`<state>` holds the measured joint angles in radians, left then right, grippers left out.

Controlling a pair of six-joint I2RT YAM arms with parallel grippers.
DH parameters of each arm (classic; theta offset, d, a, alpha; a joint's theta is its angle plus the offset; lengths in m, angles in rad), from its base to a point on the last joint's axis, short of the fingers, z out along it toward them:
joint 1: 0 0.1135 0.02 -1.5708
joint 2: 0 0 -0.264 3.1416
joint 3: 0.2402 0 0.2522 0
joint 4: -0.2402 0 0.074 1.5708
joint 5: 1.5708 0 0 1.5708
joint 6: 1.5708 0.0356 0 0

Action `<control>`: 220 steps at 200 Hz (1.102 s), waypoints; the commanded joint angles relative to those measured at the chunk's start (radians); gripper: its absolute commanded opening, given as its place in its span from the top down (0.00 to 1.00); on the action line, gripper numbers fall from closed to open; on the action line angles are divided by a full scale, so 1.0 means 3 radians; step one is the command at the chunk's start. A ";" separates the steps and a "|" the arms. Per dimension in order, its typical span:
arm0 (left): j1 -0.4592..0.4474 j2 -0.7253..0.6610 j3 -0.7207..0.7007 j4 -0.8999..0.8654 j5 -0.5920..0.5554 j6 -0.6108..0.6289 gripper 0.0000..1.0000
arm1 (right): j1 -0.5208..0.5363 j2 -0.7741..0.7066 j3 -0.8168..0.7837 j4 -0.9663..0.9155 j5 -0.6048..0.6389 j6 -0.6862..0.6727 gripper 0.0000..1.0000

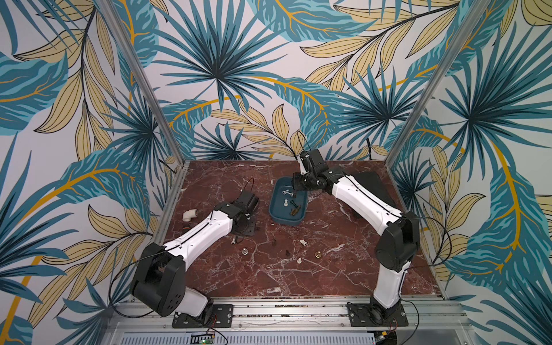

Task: Put the chess pieces into the storage box
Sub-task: Place the chess piece in the storage box, then pick up the chess piece at the center of the board.

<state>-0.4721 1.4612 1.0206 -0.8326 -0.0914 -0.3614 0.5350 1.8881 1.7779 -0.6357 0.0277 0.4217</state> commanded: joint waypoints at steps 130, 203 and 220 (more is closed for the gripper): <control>-0.0160 -0.0025 -0.0395 -0.0011 -0.0087 -0.0314 0.67 | 0.0027 -0.0032 -0.0358 0.0095 -0.0015 0.0048 0.65; -0.0236 0.0175 -0.0498 0.0111 0.0064 -0.0228 0.71 | 0.0045 -0.0001 -0.0337 0.0096 -0.0026 0.0062 0.61; -0.0257 0.0216 -0.0490 0.0115 0.0069 -0.0222 0.73 | 0.0047 0.0005 -0.0337 0.0094 -0.0021 0.0064 0.61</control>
<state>-0.5358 1.5097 0.8700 -0.8078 -0.0818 -0.4400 0.5411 1.8816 1.6848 -0.6174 0.0212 0.4335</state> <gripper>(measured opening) 0.281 0.392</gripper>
